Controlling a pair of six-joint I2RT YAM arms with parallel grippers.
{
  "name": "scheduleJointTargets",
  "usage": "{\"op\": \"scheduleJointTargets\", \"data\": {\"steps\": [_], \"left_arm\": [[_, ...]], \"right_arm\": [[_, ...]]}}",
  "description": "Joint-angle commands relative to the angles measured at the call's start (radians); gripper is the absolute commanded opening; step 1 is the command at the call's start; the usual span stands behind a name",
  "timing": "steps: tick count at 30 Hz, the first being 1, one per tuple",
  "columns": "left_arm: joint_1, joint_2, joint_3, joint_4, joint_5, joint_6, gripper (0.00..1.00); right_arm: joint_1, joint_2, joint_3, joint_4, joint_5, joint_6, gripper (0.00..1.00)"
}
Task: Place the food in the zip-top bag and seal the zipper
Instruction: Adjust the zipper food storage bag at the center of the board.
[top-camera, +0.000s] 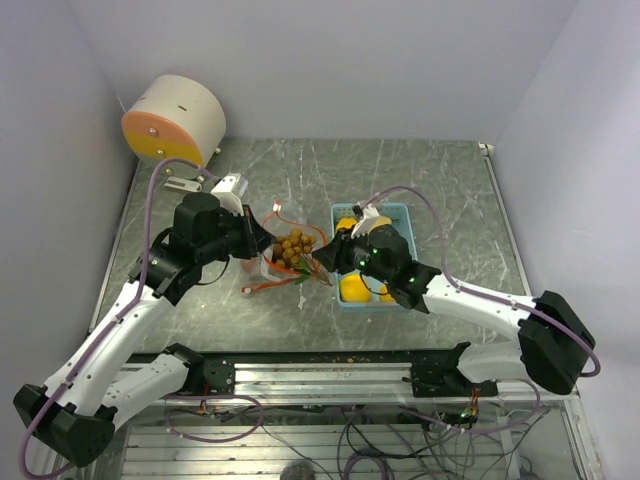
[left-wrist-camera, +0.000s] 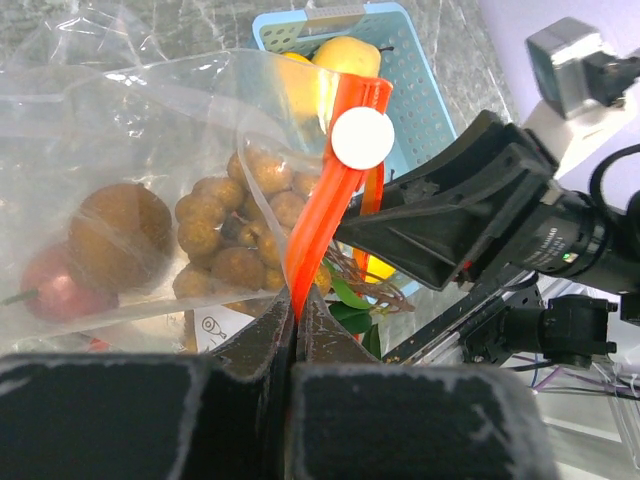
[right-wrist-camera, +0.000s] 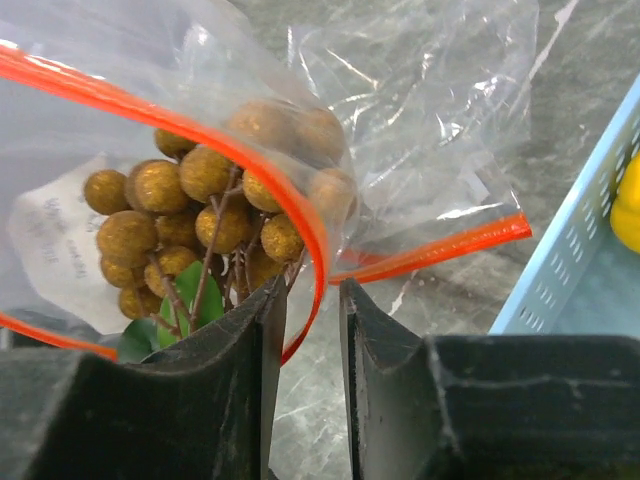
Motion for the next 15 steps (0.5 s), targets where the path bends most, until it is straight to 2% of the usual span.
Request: {"op": "scheduleJointTargets", "data": {"steps": [1,5,6,9,12,15], "left_arm": [[-0.005,-0.029,0.016,0.037,0.005,0.01,0.07],[-0.005,-0.04,0.026,0.012,-0.008,0.022,0.07],[-0.005,-0.041,0.03,-0.005,-0.036,0.032,0.07],[-0.005,-0.037,0.05,-0.105,-0.174,0.073,0.07],[-0.005,-0.032,0.06,-0.203,-0.337,0.09,0.07],[-0.005,-0.016,0.072,-0.251,-0.421,0.09,0.07]], "right_arm": [[-0.004,0.034,0.029,0.004,0.007,0.014,0.27],[-0.005,0.031,0.055,-0.034,0.023,-0.006,0.05],[-0.005,0.025,0.075,-0.058,0.027,-0.015,0.02],[-0.005,0.02,0.212,-0.201,0.026,-0.07,0.0],[-0.006,0.061,0.431,-0.398,0.003,-0.134,0.0],[-0.006,0.124,0.595,-0.509,-0.055,-0.186,0.0]]}}
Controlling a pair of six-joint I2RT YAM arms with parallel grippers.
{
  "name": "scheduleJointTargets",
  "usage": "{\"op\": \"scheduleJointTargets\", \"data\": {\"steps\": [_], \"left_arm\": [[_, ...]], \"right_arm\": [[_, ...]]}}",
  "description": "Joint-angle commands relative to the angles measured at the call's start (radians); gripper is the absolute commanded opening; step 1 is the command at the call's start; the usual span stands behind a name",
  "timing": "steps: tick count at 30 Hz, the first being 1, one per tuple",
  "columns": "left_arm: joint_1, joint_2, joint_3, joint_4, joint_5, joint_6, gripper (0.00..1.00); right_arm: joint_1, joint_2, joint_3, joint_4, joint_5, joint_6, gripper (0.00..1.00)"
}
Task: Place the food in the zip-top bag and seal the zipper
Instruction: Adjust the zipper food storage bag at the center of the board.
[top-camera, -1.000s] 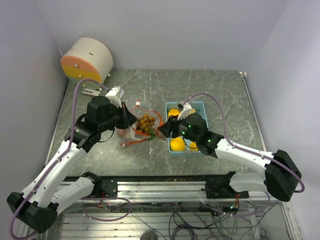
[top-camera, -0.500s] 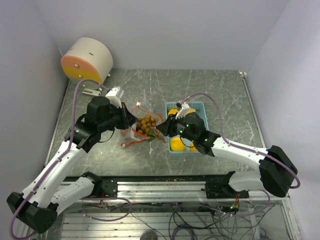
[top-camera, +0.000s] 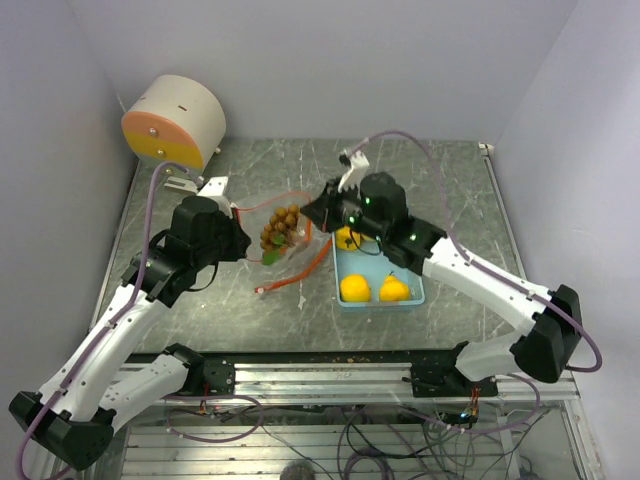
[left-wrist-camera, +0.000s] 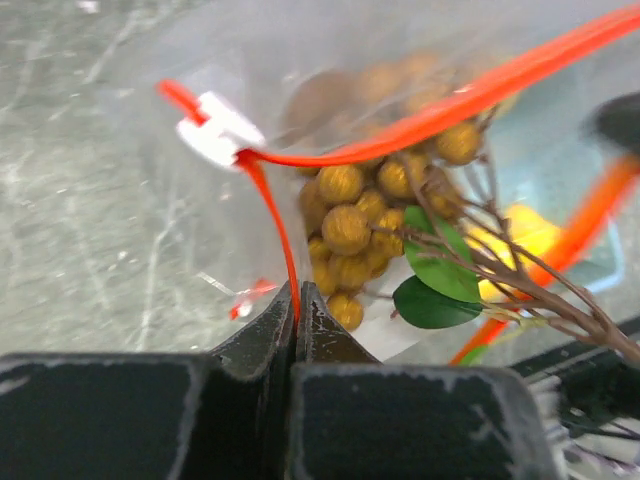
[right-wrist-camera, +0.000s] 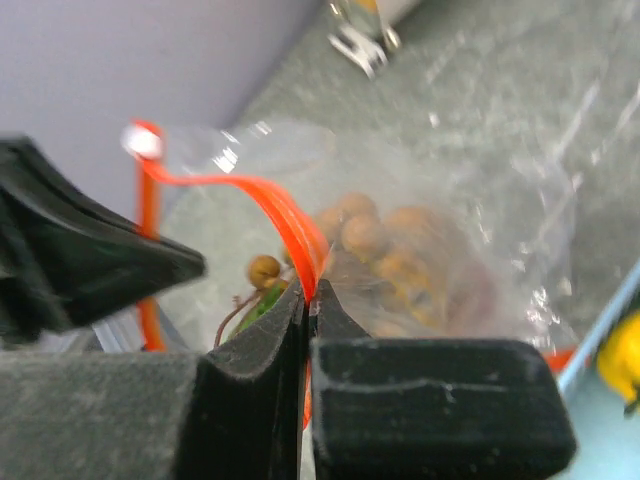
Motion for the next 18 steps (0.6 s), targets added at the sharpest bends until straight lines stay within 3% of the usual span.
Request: {"op": "scheduleJointTargets", "data": {"steps": [1,6,9,14,18], "left_arm": [[-0.005,0.016,0.05,-0.115,-0.209,0.033,0.07],[-0.005,0.044,0.087,-0.121,-0.222,0.039,0.07],[-0.005,0.05,0.133,-0.128,-0.275,0.045,0.07],[-0.004,0.055,0.218,-0.106,-0.275,0.059,0.07],[-0.005,0.067,0.195,-0.079,-0.306,0.061,0.07]], "right_arm": [[-0.006,0.073,0.22,-0.195,-0.064,-0.11,0.0],[-0.021,0.134,0.254,-0.198,-0.178,-0.099,0.0],[-0.025,0.148,0.263,-0.248,-0.172,-0.122,0.0],[-0.026,0.099,0.258,-0.266,-0.365,-0.16,0.0],[-0.025,0.064,0.278,-0.318,-0.466,-0.181,0.0]]}}
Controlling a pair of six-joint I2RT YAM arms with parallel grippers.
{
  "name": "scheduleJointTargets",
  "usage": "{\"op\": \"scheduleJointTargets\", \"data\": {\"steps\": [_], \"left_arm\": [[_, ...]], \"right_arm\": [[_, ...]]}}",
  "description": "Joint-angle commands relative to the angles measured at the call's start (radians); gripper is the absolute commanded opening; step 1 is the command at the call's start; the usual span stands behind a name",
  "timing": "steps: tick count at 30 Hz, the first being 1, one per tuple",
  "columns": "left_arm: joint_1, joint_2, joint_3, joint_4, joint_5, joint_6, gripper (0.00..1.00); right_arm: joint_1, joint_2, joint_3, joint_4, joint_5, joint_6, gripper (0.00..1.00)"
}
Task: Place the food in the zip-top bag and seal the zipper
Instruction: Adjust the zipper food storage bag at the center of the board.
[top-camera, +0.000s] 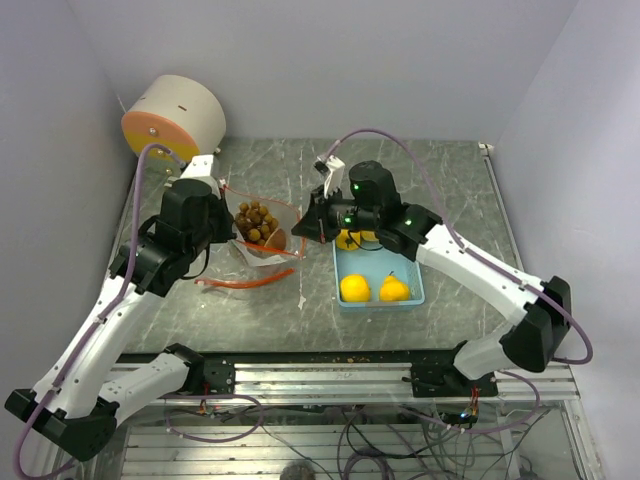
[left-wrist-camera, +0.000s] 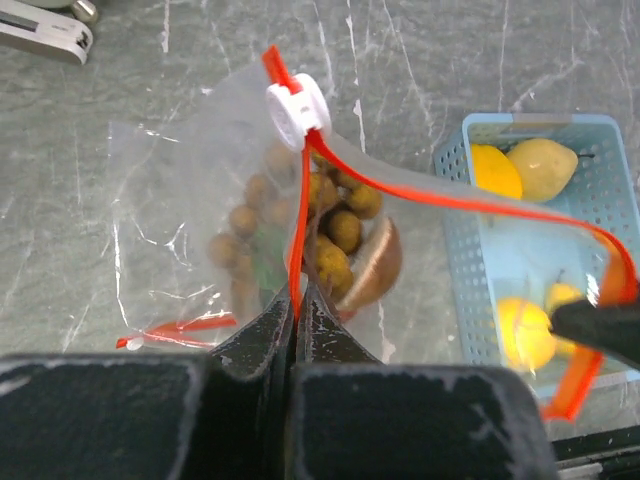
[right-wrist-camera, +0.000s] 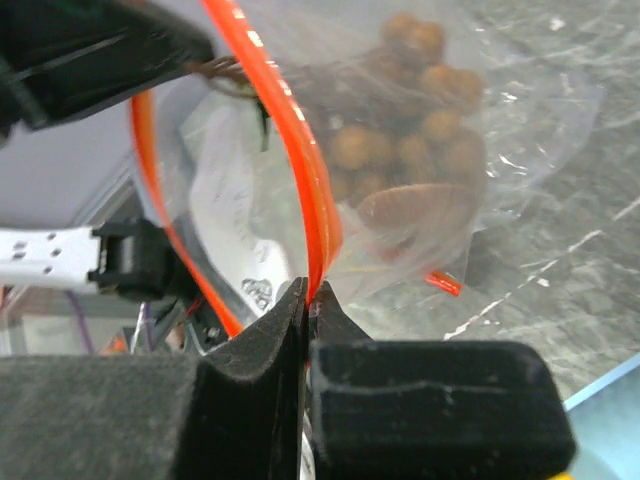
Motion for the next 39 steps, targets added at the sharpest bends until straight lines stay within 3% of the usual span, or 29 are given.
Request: {"op": "scheduleJointTargets", "data": {"steps": [1,4,11,14,19,24,31,39], "left_arm": [[-0.005,0.009,-0.01,0.04,-0.078,0.017,0.07],[-0.005,0.015,-0.045,0.047,-0.098,0.002,0.07],[-0.005,-0.092,-0.106,0.166,-0.033,-0.025,0.09],[-0.005,-0.164,-0.165,0.26,0.013,-0.034,0.2],[-0.005,-0.239,-0.244,0.349,0.141,-0.048,0.56],[-0.005,-0.306,-0.286,0.31,0.156,-0.033,0.73],[-0.005,-0.377,-0.276,0.166,0.04,-0.006,0.68],[-0.005,-0.39,-0.242,0.026,-0.092,-0.074,0.65]], "right_arm": [[-0.003,-0.067,0.022,-0.048,-0.178,-0.046,0.0],[-0.003,-0.066,0.015,-0.04,-0.27,-0.056,0.0],[-0.003,-0.055,-0.056,-0.026,-0.322,-0.056,0.0],[-0.005,-0.073,-0.099,-0.021,-0.281,-0.054,0.0],[-0.006,-0.07,-0.108,-0.061,-0.214,-0.082,0.0],[-0.006,-0.047,-0.119,-0.067,-0.223,-0.133,0.0],[-0.011,-0.025,-0.099,-0.121,-0.193,-0.224,0.0],[-0.019,-0.004,-0.115,-0.135,-0.274,-0.31,0.0]]}}
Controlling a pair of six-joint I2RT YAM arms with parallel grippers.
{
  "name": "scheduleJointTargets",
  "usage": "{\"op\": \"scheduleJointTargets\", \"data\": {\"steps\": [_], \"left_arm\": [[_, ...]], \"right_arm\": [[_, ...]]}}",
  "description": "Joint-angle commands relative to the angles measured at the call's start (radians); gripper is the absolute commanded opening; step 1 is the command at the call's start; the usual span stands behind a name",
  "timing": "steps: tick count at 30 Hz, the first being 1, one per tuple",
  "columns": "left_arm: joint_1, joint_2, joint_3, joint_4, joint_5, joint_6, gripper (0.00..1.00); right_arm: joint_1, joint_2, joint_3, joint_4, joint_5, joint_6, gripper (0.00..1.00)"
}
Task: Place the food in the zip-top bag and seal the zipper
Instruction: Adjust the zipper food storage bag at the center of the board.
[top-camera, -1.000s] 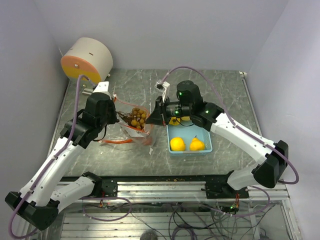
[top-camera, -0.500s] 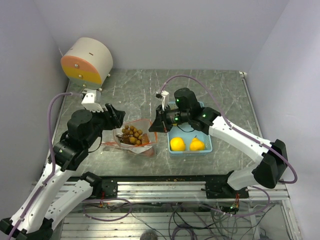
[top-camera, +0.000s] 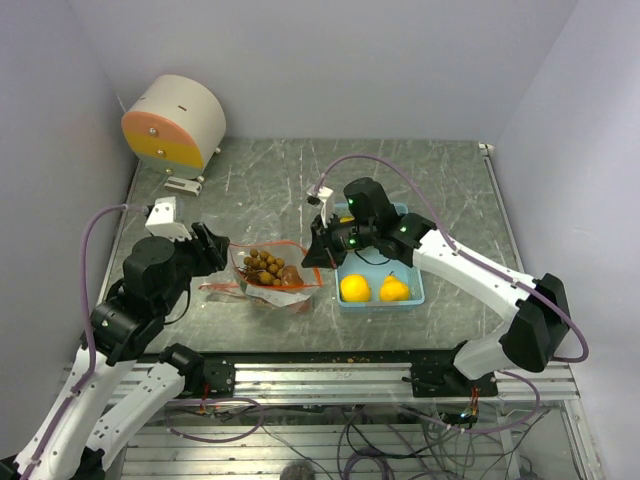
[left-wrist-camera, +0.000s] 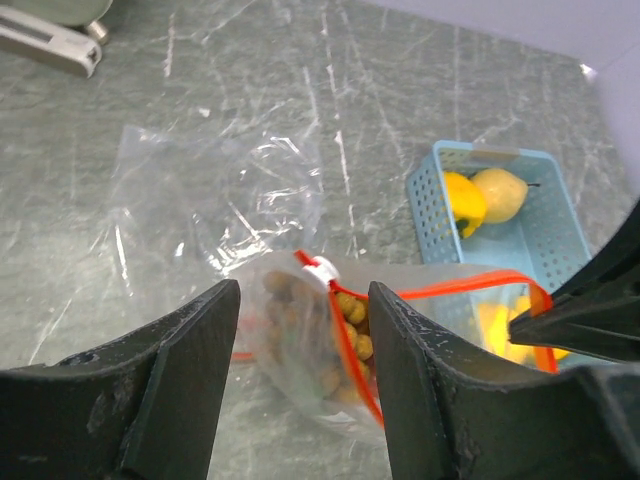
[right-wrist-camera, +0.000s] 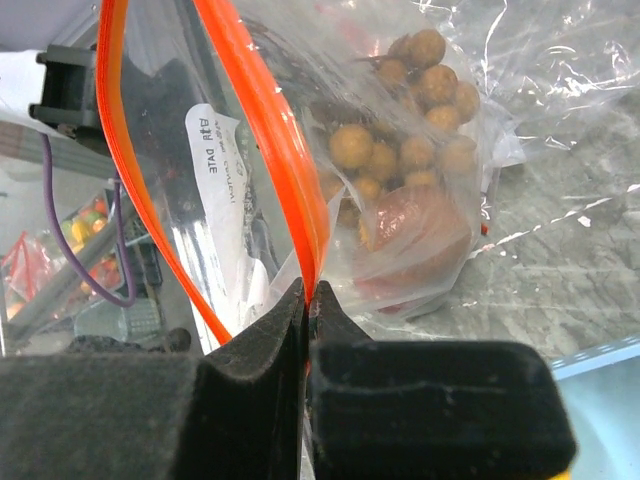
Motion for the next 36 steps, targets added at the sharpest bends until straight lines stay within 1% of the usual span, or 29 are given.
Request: {"op": "scheduleJointTargets", "data": {"steps": [1,2,3,4,5,6,8,12,14,18,25,27,30,33,35,36], "left_arm": [[-0.005,0.0,0.026,-0.085,-0.074,-0.022,0.64],[-0.005,-0.009,0.016,-0.08,-0.066,-0.009,0.61],[-0.004,-0.019,0.007,-0.076,-0.063,0.005,0.55],[-0.004,-0.034,0.0,-0.073,-0.053,0.025,0.48],[-0.006,-0.051,-0.005,-0.064,-0.039,0.039,0.35],[-0.006,-0.072,-0.016,-0.04,-0.001,0.063,0.32],[-0.006,-0.124,-0.039,0.016,0.083,0.126,0.35],[-0.006,-0.199,-0.063,0.054,0.142,0.212,0.4],[-0.006,-0.216,-0.079,0.085,0.19,0.26,0.43],[-0.006,-0.204,-0.106,0.142,0.271,0.319,0.47],[-0.006,-0.166,-0.111,0.173,0.364,0.372,0.49],[-0.006,-0.175,-0.117,0.179,0.403,0.397,0.49],[-0.006,-0.199,-0.137,0.194,0.468,0.441,0.51],[-0.006,-0.208,-0.155,0.204,0.545,0.506,0.56],[-0.006,-0.201,-0.158,0.216,0.6,0.551,0.6],[-0.006,-0.195,-0.154,0.22,0.619,0.566,0.62]], "right_arm": [[-0.007,0.008,-0.002,-0.029,-0.041,-0.084,0.0],[-0.009,0.007,-0.002,-0.037,-0.036,-0.096,0.0],[-0.011,0.004,-0.002,-0.046,-0.03,-0.108,0.0],[-0.012,-0.001,-0.005,-0.05,-0.023,-0.117,0.0],[-0.014,-0.011,-0.008,-0.051,-0.016,-0.123,0.0],[-0.016,-0.015,-0.01,-0.052,-0.009,-0.128,0.0],[-0.019,-0.023,-0.008,-0.059,-0.001,-0.138,0.0],[-0.04,-0.046,0.003,-0.074,-0.001,-0.171,0.0],[-0.069,-0.07,-0.006,-0.036,-0.045,-0.178,0.0],[-0.143,-0.078,0.02,0.05,-0.203,-0.165,0.0],[-0.253,0.042,0.244,0.077,-0.521,-0.126,0.0],[-0.278,0.085,0.289,0.13,-0.62,-0.064,0.0],[-0.295,0.12,0.329,0.26,-0.709,0.083,0.0],[-0.297,0.129,0.336,0.446,-0.77,0.254,0.0],[-0.295,0.137,0.333,0.596,-0.787,0.386,0.0],[-0.296,0.148,0.34,0.644,-0.793,0.435,0.0]]}}
